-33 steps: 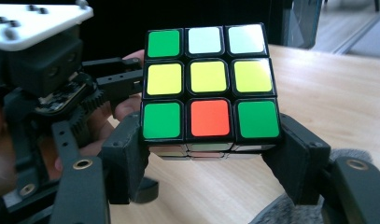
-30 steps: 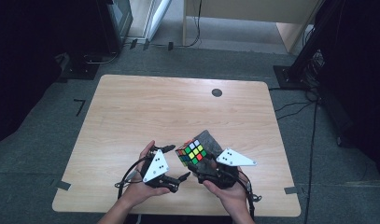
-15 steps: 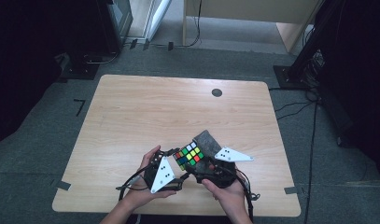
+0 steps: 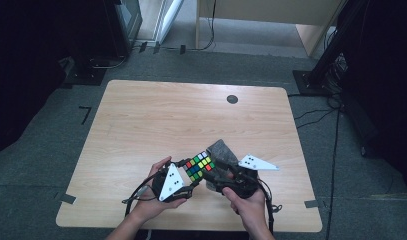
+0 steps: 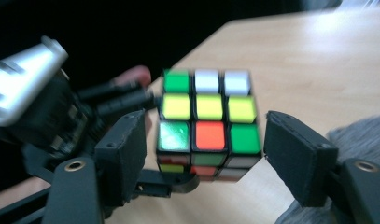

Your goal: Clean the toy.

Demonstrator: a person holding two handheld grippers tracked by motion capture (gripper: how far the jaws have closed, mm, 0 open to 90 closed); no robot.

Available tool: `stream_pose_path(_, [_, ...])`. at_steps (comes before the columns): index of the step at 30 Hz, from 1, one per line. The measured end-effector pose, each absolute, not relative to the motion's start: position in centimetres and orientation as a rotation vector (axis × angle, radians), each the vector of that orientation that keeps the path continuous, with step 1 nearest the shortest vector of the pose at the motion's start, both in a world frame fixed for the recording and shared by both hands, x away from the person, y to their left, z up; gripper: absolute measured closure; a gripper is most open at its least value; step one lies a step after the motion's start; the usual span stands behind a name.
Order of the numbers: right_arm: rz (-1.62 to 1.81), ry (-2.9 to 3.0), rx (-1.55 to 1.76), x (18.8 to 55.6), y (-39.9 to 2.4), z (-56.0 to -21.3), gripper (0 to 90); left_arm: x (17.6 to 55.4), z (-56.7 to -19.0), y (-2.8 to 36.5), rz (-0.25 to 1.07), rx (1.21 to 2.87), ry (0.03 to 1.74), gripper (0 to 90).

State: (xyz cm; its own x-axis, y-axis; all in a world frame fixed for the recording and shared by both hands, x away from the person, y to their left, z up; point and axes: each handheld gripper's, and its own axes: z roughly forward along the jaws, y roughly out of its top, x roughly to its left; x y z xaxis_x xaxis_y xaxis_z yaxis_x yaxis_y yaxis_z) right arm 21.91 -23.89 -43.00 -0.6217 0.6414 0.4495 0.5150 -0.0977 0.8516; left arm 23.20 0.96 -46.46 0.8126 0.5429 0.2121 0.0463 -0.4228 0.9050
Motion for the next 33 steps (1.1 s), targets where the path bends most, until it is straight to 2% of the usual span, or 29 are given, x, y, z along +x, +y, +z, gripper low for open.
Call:
stream_pose_path(5, [1.68, 1.913, 1.256, 22.3, -25.7, -43.3, 32.9, 24.1, -46.4, 1.8, 0.518, 1.926, 0.51, 34.5])
stream_pose_path(10, [1.283, 1.985, 1.241, 23.7, -25.6, -47.0, 34.5, 24.6, -46.3, 2.5, 0.459, 1.894, 0.569, 34.5])
stream_pose_path(18, [1.048, 2.164, 1.202, 24.9, -24.4, -51.3, 44.0, 25.0, -46.4, 2.5, 0.396, 1.904, 0.558, 34.5])
stream_pose_path(21, [1.065, 2.174, 1.22, 25.1, -24.8, -51.9, 44.2, 24.7, -46.4, 2.4, 0.408, 1.884, 0.481, 34.4])
stream_pose_path(24, [1.1, 2.172, 1.264, 25.4, -25.5, -52.1, 49.1, 24.5, -46.3, 2.6, 0.397, 1.871, 0.451, 34.4])
stream_pose_path(30, [1.046, 2.179, 1.243, 25.4, -25.0, -52.2, 49.8, 24.7, -46.1, 2.9, 0.386, 1.882, 0.511, 34.6])
stream_pose_path(33, [1.051, 2.146, 1.288, 25.4, -25.2, -52.2, 61.6, 25.0, -46.0, 3.1, 0.315, 1.866, 0.513, 34.6])
